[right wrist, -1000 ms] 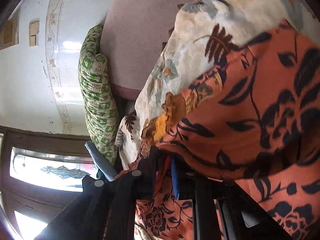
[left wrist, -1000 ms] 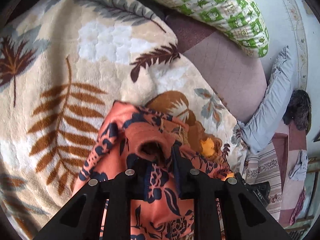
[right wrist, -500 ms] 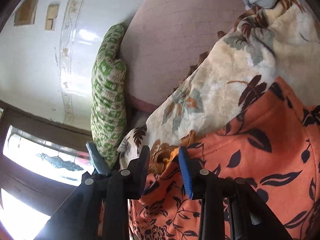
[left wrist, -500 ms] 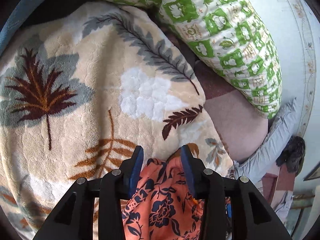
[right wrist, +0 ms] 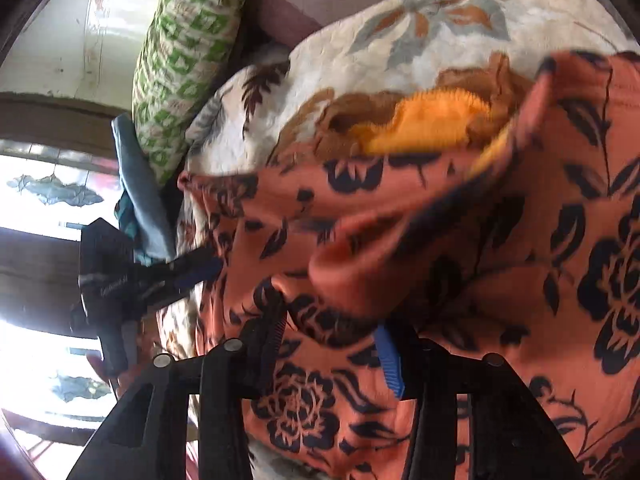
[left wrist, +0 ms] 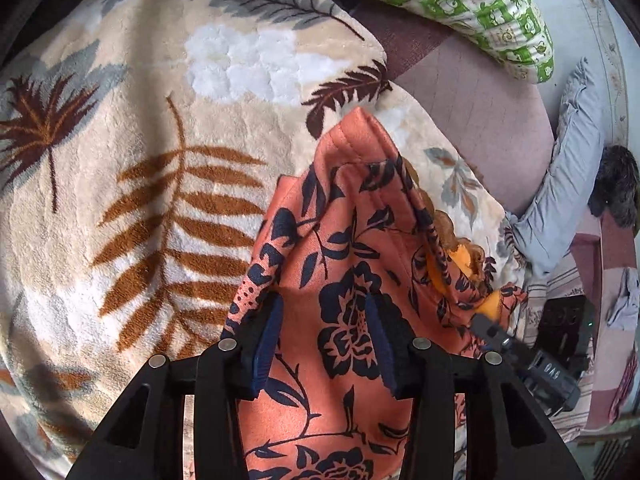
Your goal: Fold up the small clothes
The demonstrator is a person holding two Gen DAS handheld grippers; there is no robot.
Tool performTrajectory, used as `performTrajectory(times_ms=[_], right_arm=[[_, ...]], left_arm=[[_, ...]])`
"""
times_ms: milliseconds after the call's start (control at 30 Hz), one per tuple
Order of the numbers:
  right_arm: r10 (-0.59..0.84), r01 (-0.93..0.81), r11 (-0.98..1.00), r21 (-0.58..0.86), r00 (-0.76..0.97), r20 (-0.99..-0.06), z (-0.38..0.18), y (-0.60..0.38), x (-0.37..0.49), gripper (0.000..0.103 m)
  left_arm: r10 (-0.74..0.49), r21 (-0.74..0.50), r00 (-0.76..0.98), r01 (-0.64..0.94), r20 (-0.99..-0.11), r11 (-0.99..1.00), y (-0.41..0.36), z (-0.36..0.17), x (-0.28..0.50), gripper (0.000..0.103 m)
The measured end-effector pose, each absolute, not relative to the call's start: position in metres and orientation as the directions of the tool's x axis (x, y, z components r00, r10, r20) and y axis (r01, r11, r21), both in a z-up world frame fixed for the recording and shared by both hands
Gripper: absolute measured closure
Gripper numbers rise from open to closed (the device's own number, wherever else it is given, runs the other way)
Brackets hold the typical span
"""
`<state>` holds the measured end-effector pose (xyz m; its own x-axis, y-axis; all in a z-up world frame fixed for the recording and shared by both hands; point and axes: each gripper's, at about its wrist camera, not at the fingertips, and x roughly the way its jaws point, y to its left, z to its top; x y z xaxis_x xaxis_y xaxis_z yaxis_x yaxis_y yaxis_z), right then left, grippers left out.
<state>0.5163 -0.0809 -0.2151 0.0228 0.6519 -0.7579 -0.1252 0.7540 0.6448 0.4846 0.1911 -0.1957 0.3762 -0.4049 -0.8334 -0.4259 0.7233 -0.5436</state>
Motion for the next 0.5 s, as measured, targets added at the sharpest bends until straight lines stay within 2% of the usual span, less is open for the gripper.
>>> performTrajectory(times_ms=[67,133,200,267,367,433,500], right_arm=[[0.663,-0.131,0.748,0.65,0.162,-0.731,-0.194,-0.087,0.535,0.059],[0.711,-0.146,0.699,0.7,0.248,-0.658,-0.17,-0.094,0.544,0.059],[0.738,-0.21,0.674,0.708,0.238,-0.632,-0.153,-0.088,0.547,0.05],[0.691,-0.312,0.718,0.623,0.203,-0.694,-0.143,-0.064,0.541,0.045],[0.576,-0.446,0.769,0.458,0.174,-0.799,-0.148,-0.019,0.532,0.045],[0.548,-0.506,0.762,0.404,0.17,-0.819,-0.154,0.005,0.525,0.046],[0.578,-0.547,0.721,0.426,0.135,-0.805,-0.16,0.026,0.52,0.047]], left_arm=[[-0.371,-0.532,0.399,-0.453,-0.839,0.715,0.201,-0.189,0.479,0.064],[-0.378,-0.561,0.433,-0.459,-0.818,0.689,0.214,-0.182,0.471,0.063],[-0.402,-0.597,0.46,-0.444,-0.792,0.668,0.225,-0.177,0.465,0.061],[-0.427,-0.622,0.468,-0.437,-0.774,0.65,0.231,-0.177,0.457,0.058],[-0.467,-0.633,0.437,-0.42,-0.769,0.651,0.23,-0.185,0.447,0.057],[-0.485,-0.626,0.404,-0.393,-0.776,0.674,0.222,-0.189,0.44,0.057],[-0.479,-0.608,0.387,-0.362,-0.788,0.706,0.216,-0.188,0.429,0.057]])
